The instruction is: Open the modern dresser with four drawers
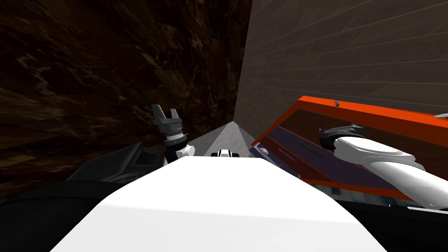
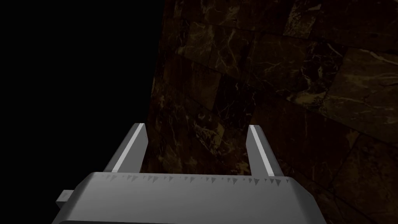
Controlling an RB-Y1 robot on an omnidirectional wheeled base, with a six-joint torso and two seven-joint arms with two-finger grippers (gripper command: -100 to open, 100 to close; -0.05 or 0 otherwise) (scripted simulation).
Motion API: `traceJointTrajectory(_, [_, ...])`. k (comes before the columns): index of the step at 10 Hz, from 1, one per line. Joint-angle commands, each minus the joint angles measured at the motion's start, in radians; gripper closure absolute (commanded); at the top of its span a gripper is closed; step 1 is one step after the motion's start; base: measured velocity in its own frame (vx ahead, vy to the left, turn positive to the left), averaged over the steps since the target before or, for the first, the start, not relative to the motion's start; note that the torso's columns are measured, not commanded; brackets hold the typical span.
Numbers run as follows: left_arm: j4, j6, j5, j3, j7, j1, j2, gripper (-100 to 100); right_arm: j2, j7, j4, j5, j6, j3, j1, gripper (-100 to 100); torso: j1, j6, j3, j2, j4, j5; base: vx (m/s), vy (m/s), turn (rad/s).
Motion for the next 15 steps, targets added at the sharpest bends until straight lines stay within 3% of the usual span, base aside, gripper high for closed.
traceJointTrajectory(1, [0.0,0.0,0.0,0.0,0.0,0.0,0.0,0,-0.008,0.011,0.072,-0.047,0.026,0.023,-0.016,-100,-0.001,-0.001,-0.002,-0.003,-0.001,0.0,-0.153,-0.057,0.326])
traceJointTrajectory(6, [0.0,0.0,0.0,0.0,0.0,0.0,0.0,0,-0.028,0.025,0.161,-0.129,0.071,0.05,-0.015,-100,0.001,0.0,-0.003,-0.005,-0.002,0.001,-0.138,-0.023,0.256])
traceJointTrajectory(7, [0.0,0.0,0.0,0.0,0.0,0.0,0.0,0,-0.021,0.016,0.162,-0.102,0.056,0.043,-0.022,-100,0.0,-0.002,-0.004,-0.006,-0.002,0.0,-0.047,-0.008,0.051])
traceJointTrajectory(8, [0.0,0.0,0.0,0.0,0.0,0.001,0.0,0,-0.023,0.021,0.138,-0.108,0.06,0.043,-0.015,100,0.0,-0.001,-0.004,-0.007,-0.002,0.0,0.042,0.001,-0.2])
traceJointTrajectory(14, [0.0,0.0,0.0,0.0,0.0,0.001,0.0,0,0.007,0.001,0.005,0.013,-0.008,0.003,-0.016,100,0.002,0.003,0.002,0.003,0.002,0.002,0.17,0.037,-0.338])
traceJointTrajectory(15, [0.0,0.0,0.0,0.0,0.0,0.001,0.0,0,0.007,0.001,0.005,0.013,-0.008,0.003,-0.016,100,0.002,0.0,0.001,0.002,0.002,0.002,0.091,0.024,-0.109])
